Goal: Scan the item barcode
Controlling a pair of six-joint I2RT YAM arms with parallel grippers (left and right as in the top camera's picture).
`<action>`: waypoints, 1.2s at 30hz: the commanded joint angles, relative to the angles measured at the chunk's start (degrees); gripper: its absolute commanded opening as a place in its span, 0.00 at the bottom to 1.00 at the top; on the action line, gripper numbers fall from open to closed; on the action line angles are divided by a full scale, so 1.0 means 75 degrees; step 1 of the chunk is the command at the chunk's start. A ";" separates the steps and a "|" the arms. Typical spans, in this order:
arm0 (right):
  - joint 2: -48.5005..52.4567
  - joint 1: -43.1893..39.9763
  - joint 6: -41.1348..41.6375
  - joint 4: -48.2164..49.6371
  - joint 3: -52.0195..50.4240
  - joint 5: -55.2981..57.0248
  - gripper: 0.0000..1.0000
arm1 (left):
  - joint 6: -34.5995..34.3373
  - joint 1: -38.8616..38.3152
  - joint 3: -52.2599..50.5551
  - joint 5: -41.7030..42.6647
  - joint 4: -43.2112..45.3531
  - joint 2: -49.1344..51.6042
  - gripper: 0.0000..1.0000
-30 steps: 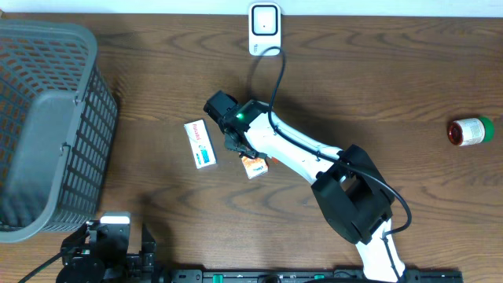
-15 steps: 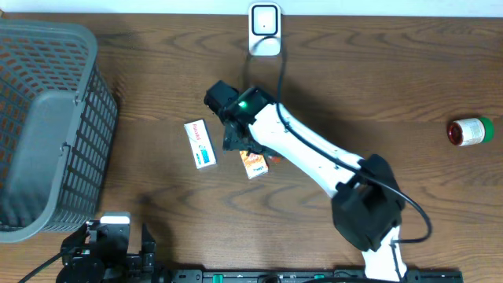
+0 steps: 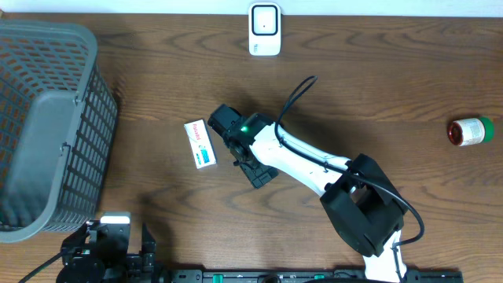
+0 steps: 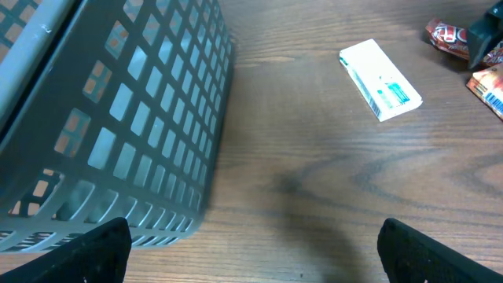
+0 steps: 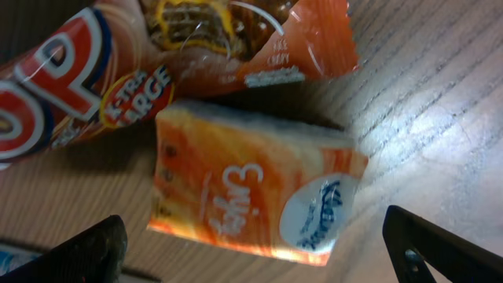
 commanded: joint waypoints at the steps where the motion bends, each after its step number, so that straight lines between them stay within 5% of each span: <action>1: -0.0029 0.0038 0.0539 0.0064 -0.0323 0.0414 0.99 | -0.0015 -0.0038 0.0038 0.0044 -0.0003 -0.0041 0.99; 15: -0.0026 -0.0058 0.0548 0.1049 -0.1381 0.0256 0.99 | -0.0015 -0.0038 0.0038 0.0044 -0.0003 -0.0044 0.99; 17: -0.0026 -0.0055 0.0548 0.0956 -0.1381 0.0192 0.86 | -0.0015 -0.0038 0.0038 0.0044 -0.0003 -0.0041 0.99; 23: -0.0026 -0.0058 0.0163 0.0912 -0.1381 -0.0052 0.77 | -0.0015 -0.0038 0.0038 0.0047 -0.0006 -0.0041 0.99; 36: -0.0029 -0.0793 -0.3949 0.0597 -0.1367 -0.1571 0.72 | -0.0015 -0.0038 0.0038 0.0044 -0.0006 -0.0041 0.99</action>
